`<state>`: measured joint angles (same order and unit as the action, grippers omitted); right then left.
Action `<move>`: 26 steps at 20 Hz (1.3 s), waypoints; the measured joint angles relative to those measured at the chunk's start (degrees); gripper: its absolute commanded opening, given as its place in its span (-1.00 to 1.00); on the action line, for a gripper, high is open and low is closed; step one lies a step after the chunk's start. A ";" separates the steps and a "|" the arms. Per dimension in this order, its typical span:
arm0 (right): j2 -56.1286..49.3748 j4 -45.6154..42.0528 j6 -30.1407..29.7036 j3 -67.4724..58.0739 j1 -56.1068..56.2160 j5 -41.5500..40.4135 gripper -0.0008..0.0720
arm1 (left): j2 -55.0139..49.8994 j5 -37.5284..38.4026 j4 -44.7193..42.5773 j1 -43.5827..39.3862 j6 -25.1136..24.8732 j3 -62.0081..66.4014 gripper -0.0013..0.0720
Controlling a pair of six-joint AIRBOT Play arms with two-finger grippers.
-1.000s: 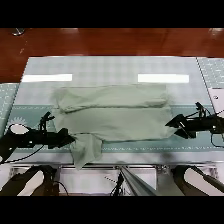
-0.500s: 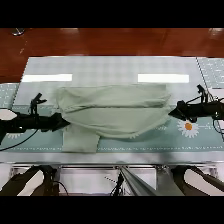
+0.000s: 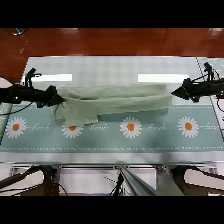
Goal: Fold the shirts.
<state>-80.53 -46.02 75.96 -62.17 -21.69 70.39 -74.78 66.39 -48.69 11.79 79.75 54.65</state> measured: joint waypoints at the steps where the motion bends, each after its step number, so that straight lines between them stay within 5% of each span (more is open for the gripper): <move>1: -1.51 0.52 -0.11 -1.16 0.00 0.00 -0.91 | -2.54 0.44 -0.11 0.00 0.87 2.71 -0.89; 13: -18.27 10.27 -2.67 -14.10 0.94 -2.69 -0.91 | -26.29 3.04 1.49 -1.44 5.62 30.75 -0.88; 14: -19.10 10.36 -2.75 -14.53 1.49 -3.28 -0.74 | -27.41 3.10 1.55 -1.51 5.73 31.61 -0.48; 15: -19.96 10.54 -2.84 -14.84 2.14 -3.91 0.19 | -28.35 3.80 1.55 -1.57 5.79 32.17 0.61; 16: -20.59 10.62 -2.86 -15.04 2.71 -4.59 0.78 | -29.14 4.46 1.55 -1.57 5.84 32.61 0.96; 23: -20.15 7.10 -2.78 -16.87 -2.54 -0.26 0.74 | -25.03 17.62 -10.40 6.95 5.88 34.27 0.95; 26: -19.65 1.77 -2.05 -16.09 -5.97 3.26 0.74 | -15.61 15.28 -14.23 12.20 5.68 26.67 0.95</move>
<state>-100.18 -44.25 73.91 -78.26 -27.66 73.65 -90.39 81.67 -62.92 23.99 85.43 81.32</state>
